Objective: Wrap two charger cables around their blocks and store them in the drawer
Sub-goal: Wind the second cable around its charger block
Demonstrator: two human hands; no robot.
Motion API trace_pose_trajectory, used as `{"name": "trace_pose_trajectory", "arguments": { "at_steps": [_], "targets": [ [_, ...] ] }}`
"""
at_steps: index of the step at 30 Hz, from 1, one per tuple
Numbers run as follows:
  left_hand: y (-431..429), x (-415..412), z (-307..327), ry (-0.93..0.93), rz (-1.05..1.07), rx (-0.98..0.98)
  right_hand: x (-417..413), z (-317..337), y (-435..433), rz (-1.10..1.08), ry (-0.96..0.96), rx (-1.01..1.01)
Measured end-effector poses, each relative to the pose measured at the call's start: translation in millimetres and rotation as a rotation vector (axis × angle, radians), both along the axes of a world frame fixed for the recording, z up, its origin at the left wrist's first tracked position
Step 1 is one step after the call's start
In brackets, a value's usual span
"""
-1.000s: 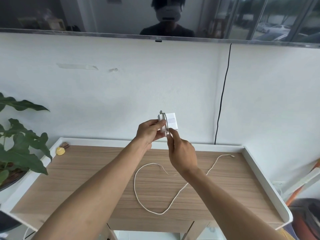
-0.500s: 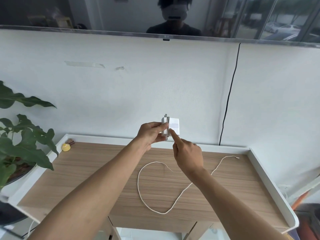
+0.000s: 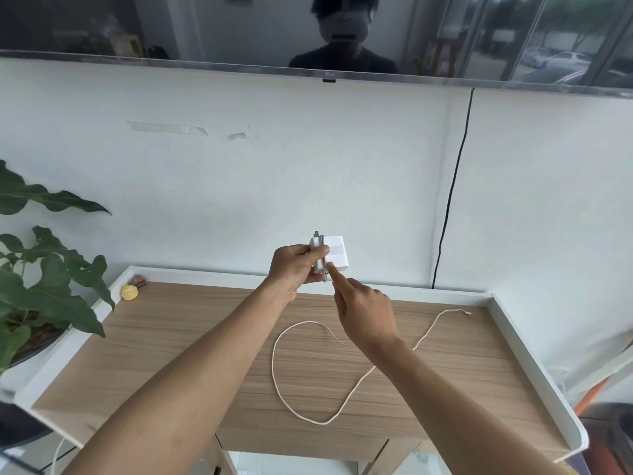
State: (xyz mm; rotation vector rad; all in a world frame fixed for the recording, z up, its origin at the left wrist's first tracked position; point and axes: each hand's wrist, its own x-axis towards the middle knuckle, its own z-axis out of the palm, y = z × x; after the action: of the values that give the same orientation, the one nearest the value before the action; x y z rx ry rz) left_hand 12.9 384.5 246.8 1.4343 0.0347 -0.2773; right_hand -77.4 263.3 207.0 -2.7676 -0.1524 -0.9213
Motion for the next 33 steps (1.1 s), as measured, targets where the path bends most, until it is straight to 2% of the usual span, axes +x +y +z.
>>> {"name": "trace_pose_trajectory", "arguments": {
  "at_steps": [3, 7, 11, 15, 17, 23, 27, 30, 33],
  "targets": [
    [3, 2, -2, 0.012, 0.013, -0.024, -5, -12, -2, 0.025, -0.015, 0.085],
    [4, 2, -1, -0.03, -0.03, -0.009, -4, -19, -9, 0.032, -0.011, 0.379],
    [3, 2, -1, -0.038, 0.023, 0.003, -6, -16, -8, 0.103, -0.084, 0.383],
    [2, 0, -4, -0.043, 0.025, 0.022, -6, -22, -8, 0.092, -0.063, 0.338],
    [2, -2, -5, -0.056, -0.006, 0.016, -5, -26, -8, 0.067, -0.015, 0.348],
    [4, -11, -1, -0.114, -0.162, -0.014, 7, -22, -14, 0.036, 0.113, 0.571],
    [13, -8, 4, -0.107, -0.328, -0.032, 12, -16, -19, 0.05, 0.226, 0.635],
    [25, -6, 5, -0.114, -0.455, 0.004, 19, -5, -26, 0.088, 0.385, 0.612],
    [33, -8, 3, -0.137, -0.536, 0.078, 28, 11, -39, 0.118, 0.637, 0.611]
  ]
}}
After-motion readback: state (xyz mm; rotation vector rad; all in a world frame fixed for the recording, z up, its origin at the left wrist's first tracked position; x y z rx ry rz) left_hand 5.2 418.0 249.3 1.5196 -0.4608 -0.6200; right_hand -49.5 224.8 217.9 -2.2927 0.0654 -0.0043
